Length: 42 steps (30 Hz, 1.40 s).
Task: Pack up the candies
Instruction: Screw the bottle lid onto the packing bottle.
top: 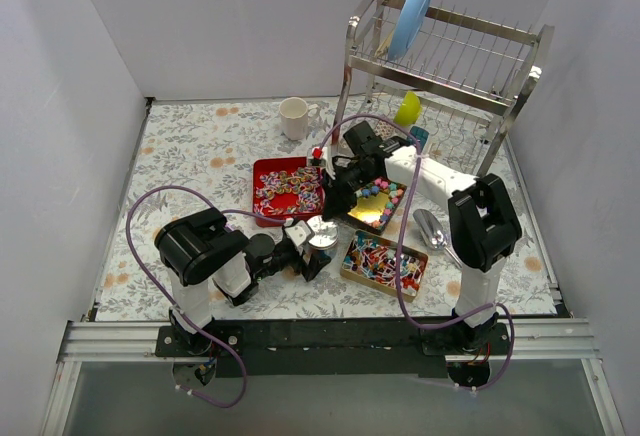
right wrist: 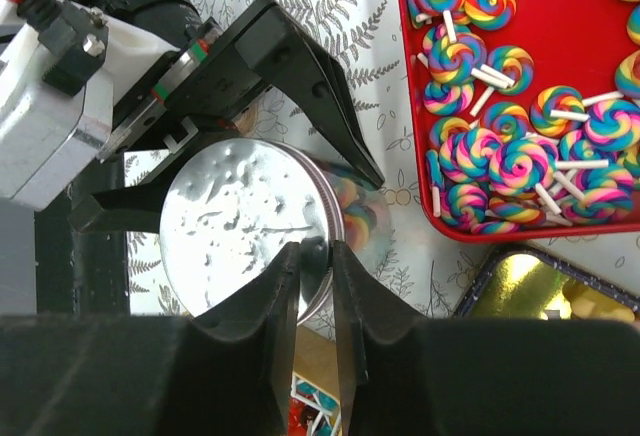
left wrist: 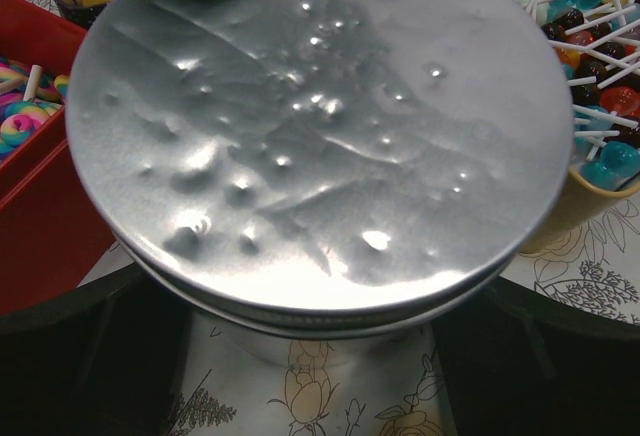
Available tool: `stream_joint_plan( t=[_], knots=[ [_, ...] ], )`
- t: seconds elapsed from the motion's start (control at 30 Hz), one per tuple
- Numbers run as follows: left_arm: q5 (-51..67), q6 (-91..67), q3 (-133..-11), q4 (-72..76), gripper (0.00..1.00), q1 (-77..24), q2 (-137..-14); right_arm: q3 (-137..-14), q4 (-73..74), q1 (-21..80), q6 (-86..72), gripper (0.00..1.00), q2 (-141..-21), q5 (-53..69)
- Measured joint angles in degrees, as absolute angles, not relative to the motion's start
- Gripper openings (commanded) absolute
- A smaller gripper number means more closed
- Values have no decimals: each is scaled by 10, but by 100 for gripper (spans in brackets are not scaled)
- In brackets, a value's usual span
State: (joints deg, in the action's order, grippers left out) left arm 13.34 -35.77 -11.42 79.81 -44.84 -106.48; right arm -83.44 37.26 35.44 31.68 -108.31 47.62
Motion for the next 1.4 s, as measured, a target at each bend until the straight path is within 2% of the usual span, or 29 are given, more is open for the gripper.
stream_joint_plan(
  t=[0.5, 0.73, 0.9, 1.13, 1.23, 1.4],
  knots=[
    [136, -357, -116, 798, 0, -452, -1067, -720, 366, 348, 335, 27, -971, 432],
    [135, -359, -124, 798, 0, -452, -1072, -683, 421, 353, 338, 29, -934, 431],
    [145, -361, -125, 798, 0, -452, -1073, -739, 430, 338, 323, 36, -941, 427],
    [145, -360, -129, 798, 0, -452, -1075, -865, 402, 332, 310, 39, -1022, 427],
    [145, -360, -129, 798, 0, -452, -1075, -881, 396, 335, 307, 47, -1060, 427],
    [145, -360, -129, 797, 0, -452, -1075, -884, 402, 346, 313, 47, -1102, 435]
  ],
)
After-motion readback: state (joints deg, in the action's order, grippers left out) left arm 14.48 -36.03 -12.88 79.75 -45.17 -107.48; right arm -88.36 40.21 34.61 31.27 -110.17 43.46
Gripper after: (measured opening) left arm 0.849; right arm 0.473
